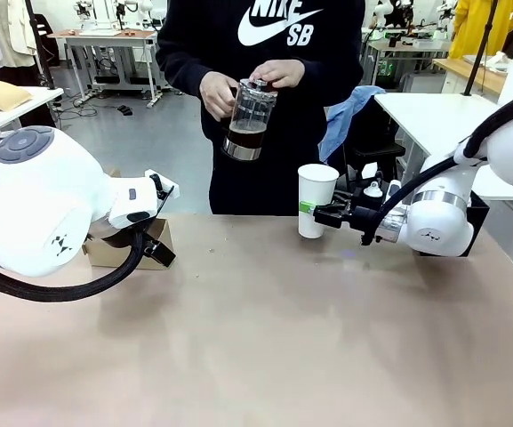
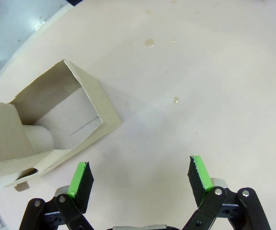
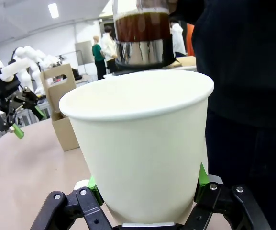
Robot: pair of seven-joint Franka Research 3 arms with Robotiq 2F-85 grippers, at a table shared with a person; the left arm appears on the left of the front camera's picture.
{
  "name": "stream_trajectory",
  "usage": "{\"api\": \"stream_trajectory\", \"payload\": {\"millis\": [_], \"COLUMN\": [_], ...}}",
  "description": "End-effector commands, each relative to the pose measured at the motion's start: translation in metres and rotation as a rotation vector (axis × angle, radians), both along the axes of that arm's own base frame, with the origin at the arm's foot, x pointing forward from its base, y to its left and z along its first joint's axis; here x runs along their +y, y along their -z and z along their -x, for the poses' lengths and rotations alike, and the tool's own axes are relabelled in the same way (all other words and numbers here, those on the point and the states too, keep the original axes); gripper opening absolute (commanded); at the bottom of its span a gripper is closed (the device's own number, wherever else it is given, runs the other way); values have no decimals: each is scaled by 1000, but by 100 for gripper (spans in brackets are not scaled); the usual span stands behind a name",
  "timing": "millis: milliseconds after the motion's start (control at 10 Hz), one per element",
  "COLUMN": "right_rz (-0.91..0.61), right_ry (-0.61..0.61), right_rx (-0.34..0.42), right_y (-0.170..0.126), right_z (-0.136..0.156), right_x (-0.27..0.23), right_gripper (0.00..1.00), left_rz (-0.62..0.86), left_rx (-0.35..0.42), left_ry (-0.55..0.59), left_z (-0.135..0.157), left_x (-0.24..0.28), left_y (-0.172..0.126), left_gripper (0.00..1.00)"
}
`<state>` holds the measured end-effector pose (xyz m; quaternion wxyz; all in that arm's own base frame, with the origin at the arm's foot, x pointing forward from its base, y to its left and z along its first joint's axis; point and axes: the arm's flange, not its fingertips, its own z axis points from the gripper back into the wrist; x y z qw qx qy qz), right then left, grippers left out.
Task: Pour a drink into a cup and package it in a carrier.
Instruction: Pick up the 600 ml Paper Cup and place it in the middle top area of the table, then when a person places the Paper Cup Lid on the 600 ml Paper Cup , lift the 600 ml Paper Cup.
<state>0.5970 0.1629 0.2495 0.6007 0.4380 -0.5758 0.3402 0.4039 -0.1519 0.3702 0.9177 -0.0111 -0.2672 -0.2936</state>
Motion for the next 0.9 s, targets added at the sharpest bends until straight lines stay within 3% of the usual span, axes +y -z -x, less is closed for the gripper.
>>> {"api": "stream_trajectory", "payload": {"millis": [0,800], "right_rz": [-16,0], "right_ry": [-15,0], "right_rx": [1,0], "right_y": [-10,0], "right_z": [6,0], "right_x": [-2,0], "right_gripper": [80,80], "left_rz": [2,2], "left_rx": [0,0], "left_ry": [1,1], "left_z": [0,0], "left_x": [0,0], "left_y": [0,0], "left_gripper": [100,100]}}
